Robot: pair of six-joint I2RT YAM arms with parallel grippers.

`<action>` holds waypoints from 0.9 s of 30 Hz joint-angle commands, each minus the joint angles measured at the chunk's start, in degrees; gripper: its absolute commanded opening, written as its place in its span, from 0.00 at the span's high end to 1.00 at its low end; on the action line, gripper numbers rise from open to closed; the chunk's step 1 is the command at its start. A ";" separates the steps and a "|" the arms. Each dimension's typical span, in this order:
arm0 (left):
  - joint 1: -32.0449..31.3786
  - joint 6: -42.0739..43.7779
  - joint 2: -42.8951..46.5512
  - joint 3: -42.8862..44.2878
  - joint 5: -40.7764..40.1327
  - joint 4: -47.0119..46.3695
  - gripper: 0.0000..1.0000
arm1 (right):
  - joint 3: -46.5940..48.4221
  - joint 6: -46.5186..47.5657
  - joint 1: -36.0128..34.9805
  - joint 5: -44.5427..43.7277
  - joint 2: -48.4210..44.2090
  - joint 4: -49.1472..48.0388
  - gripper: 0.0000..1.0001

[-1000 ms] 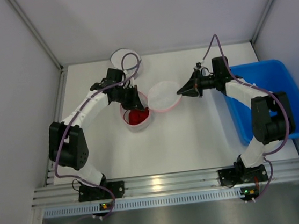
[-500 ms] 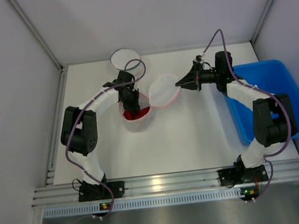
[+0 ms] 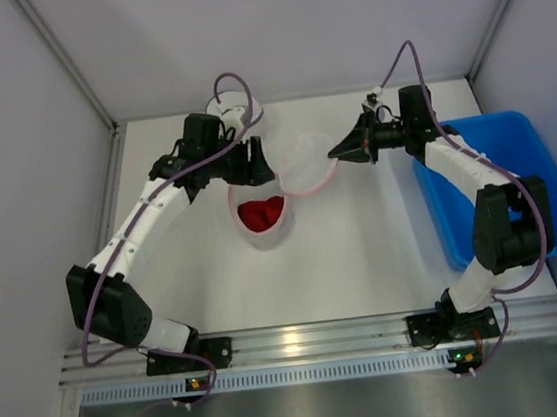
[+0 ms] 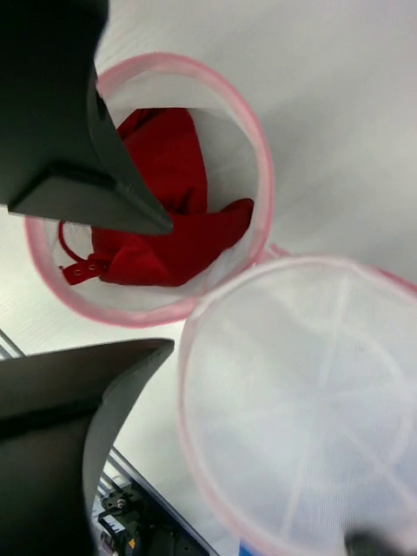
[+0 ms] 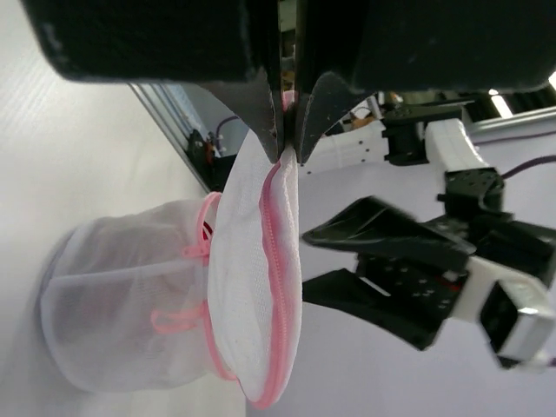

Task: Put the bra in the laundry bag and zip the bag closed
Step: Adjust the bra in the laundry bag, then close the laundry bag at the center of the board.

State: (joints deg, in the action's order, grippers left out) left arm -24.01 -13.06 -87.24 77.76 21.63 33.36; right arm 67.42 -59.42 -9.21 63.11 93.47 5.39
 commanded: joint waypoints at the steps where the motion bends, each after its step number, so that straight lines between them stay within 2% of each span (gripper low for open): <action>1: 0.02 4.27 4.97 2.57 0.79 -1.46 0.38 | 5.70 11.24 0.34 -4.30 -2.24 9.63 1.00; 4: -0.42 5.58 5.33 5.46 -1.31 -0.76 0.31 | 9.56 16.15 -0.19 -7.72 -1.80 14.99 1.00; 6: -2.35 6.98 3.84 9.32 -2.55 0.64 0.30 | 12.55 19.85 -0.72 -9.67 -1.45 19.29 1.00; 9: -7.00 9.53 2.61 13.11 -7.37 1.00 0.30 | 13.88 20.83 -2.03 -11.69 -1.19 20.80 1.00; 14: -17.97 12.53 -2.92 17.51 -18.17 3.11 0.30 | 11.69 17.50 -3.35 -10.73 -1.01 18.18 1.00; 17: -21.85 13.76 -6.34 19.18 -20.39 3.29 0.31 | 9.76 14.69 -3.36 -9.68 -1.01 15.98 1.00; 23: -24.86 13.32 -12.59 22.69 -25.31 3.29 0.33 | 8.70 11.09 -3.27 -9.50 -1.19 13.25 1.00; 27: -24.95 11.57 -14.79 23.49 -29.00 3.29 0.42 | 7.99 9.59 -3.27 -8.97 -1.54 11.84 1.00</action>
State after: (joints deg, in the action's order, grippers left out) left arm -48.99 -0.91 -101.89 97.97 -2.07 36.88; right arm 75.81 -47.22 -11.90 52.71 93.47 21.47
